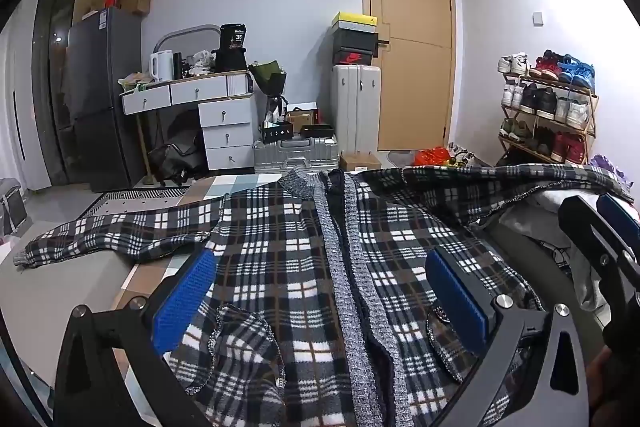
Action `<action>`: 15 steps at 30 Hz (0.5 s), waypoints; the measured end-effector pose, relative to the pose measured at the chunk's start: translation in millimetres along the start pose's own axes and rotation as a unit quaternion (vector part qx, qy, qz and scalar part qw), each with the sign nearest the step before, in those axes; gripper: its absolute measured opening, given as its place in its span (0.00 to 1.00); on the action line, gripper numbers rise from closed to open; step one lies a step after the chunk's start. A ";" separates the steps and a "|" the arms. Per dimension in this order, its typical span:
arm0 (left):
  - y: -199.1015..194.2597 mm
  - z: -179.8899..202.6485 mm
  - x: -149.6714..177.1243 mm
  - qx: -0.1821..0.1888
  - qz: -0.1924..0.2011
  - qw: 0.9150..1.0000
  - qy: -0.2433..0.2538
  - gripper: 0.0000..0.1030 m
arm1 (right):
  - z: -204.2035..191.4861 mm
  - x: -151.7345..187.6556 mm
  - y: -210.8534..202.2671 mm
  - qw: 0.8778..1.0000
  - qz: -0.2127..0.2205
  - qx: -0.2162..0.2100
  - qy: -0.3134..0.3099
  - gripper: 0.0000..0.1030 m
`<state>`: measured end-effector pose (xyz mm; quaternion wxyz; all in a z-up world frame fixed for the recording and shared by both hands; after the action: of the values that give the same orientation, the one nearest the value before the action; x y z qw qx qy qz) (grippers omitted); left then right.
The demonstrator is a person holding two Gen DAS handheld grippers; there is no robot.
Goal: Fold large clothes
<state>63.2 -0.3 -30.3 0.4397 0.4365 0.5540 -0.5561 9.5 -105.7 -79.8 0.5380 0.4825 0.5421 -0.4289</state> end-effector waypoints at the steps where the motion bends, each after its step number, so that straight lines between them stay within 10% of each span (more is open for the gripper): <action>1: 0.1 0.8 0.4 0.000 0.001 1.000 0.001 0.99 | 0.0 0.4 0.7 1.000 0.000 0.000 0.000 1.00; 15: 3.1 -0.5 5.9 0.000 0.000 1.000 -0.004 0.99 | 0.3 0.9 0.4 1.000 0.001 0.000 0.001 1.00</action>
<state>64.8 0.2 -36.7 0.4418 0.4339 0.5524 -0.5580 10.0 -105.9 -80.8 0.5379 0.4831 0.5424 -0.4278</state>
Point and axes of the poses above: each gripper's, at about its wrist camera, not at the fingertips, and y roughly the way its jaws point, z to its right, x to its underside, the point moved 7 cm from there along y, roughly the way its jaws point, and after that the axes turned 12 degrees about z, right-handed, at the moved point
